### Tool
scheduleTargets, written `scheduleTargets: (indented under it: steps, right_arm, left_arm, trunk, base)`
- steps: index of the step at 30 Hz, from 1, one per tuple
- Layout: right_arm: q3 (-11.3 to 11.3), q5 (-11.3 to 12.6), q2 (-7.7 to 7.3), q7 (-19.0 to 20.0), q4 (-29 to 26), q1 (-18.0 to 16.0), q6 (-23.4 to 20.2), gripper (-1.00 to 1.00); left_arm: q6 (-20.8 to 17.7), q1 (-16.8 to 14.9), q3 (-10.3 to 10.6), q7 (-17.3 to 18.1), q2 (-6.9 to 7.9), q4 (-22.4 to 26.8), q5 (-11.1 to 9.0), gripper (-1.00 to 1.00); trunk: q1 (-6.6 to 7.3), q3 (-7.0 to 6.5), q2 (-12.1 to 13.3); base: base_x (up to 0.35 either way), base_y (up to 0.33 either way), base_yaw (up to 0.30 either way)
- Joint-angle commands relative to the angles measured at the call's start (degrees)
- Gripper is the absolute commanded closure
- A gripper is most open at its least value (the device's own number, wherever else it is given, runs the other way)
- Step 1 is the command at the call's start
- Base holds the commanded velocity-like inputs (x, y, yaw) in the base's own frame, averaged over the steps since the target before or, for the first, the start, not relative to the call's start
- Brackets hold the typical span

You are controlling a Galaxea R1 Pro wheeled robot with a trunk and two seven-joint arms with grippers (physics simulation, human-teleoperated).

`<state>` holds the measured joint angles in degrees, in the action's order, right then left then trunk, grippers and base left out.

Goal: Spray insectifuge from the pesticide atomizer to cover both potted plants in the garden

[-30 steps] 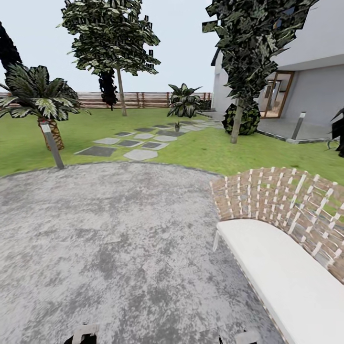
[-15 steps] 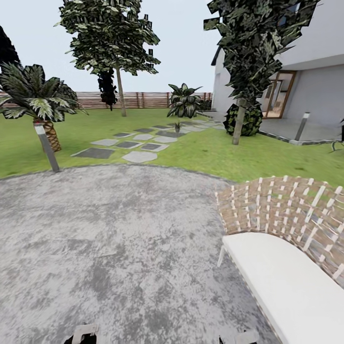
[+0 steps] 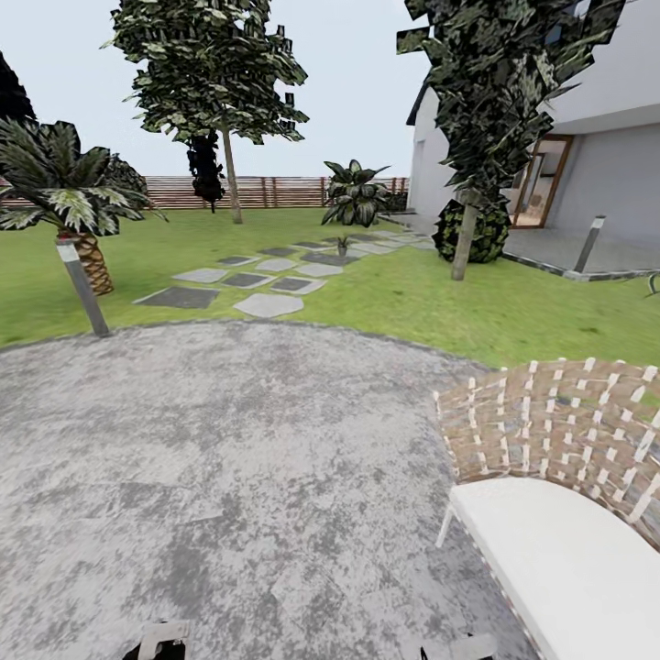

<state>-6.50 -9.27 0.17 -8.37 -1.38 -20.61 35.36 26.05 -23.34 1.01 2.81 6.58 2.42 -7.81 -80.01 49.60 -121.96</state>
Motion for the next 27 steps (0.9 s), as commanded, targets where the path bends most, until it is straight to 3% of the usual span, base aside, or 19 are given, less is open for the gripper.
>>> scheduleTargets:
  steps: [1, 27]
  right_arm:
    - [-0.4, -0.3, 0.01, -0.6, 0.1, 0.0, 0.1, -1.0]
    - [-0.4, -0.3, 0.01, -0.6, 0.1, 0.0, 0.1, -1.0]
  left_arm:
    - [0.1, 0.0, 0.1, 0.3, 0.01, 0.0, -0.5, 1.0]
    - [0.1, 0.0, 0.1, 0.3, 0.09, 0.0, -0.5, 1.0]
  trunk:
    - [-0.03, 0.05, 0.0]
    - [-0.03, 0.05, 0.0]
  base:
    - [0.34, 0.1, 0.0]
    - [0.341, 0.099, 0.0]
